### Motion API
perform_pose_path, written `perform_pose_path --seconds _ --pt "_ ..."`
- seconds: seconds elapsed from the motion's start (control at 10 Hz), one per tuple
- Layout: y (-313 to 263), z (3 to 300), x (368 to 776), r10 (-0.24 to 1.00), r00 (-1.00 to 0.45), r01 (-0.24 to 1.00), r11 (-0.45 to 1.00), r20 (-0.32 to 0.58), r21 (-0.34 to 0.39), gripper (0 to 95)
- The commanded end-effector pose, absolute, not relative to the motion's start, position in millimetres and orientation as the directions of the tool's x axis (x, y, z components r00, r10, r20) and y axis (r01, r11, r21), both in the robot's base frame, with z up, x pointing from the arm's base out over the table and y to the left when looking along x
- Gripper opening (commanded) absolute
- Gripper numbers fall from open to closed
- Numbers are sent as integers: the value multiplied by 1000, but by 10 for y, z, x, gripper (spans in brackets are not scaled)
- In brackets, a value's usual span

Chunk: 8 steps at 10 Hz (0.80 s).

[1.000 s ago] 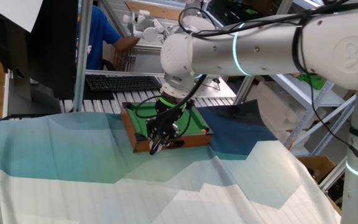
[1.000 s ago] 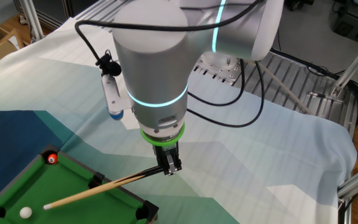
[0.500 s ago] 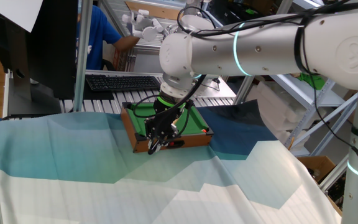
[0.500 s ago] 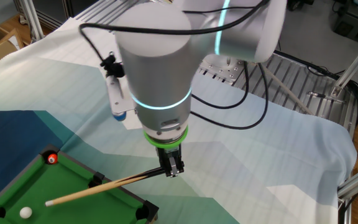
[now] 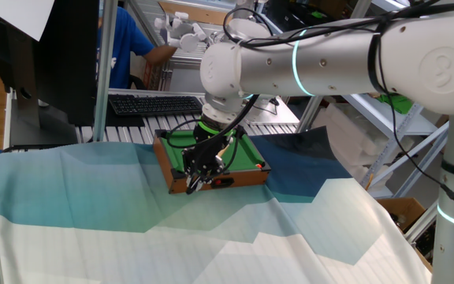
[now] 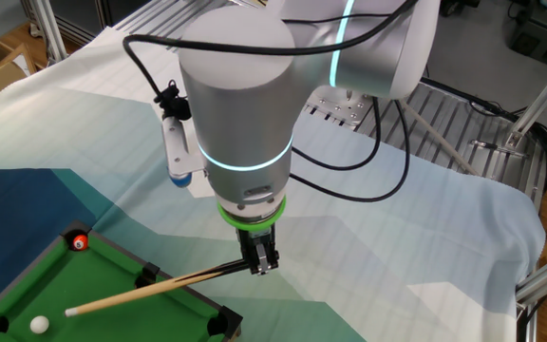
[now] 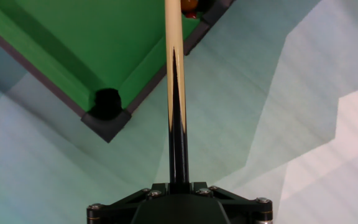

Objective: Hit the pool ball

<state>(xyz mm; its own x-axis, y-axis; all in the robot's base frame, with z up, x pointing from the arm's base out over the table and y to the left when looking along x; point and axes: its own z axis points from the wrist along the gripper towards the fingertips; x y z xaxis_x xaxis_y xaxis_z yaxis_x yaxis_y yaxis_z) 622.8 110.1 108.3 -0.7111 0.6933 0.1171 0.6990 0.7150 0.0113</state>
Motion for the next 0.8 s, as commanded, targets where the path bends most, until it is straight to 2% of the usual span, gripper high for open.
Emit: perform_pose_path --seconds 0.1,0.8 --pt "1096 1077 6227 695 -710 700 714 115 10 0" --pt "1093 1031 6353 710 -694 716 698 116 17 0"
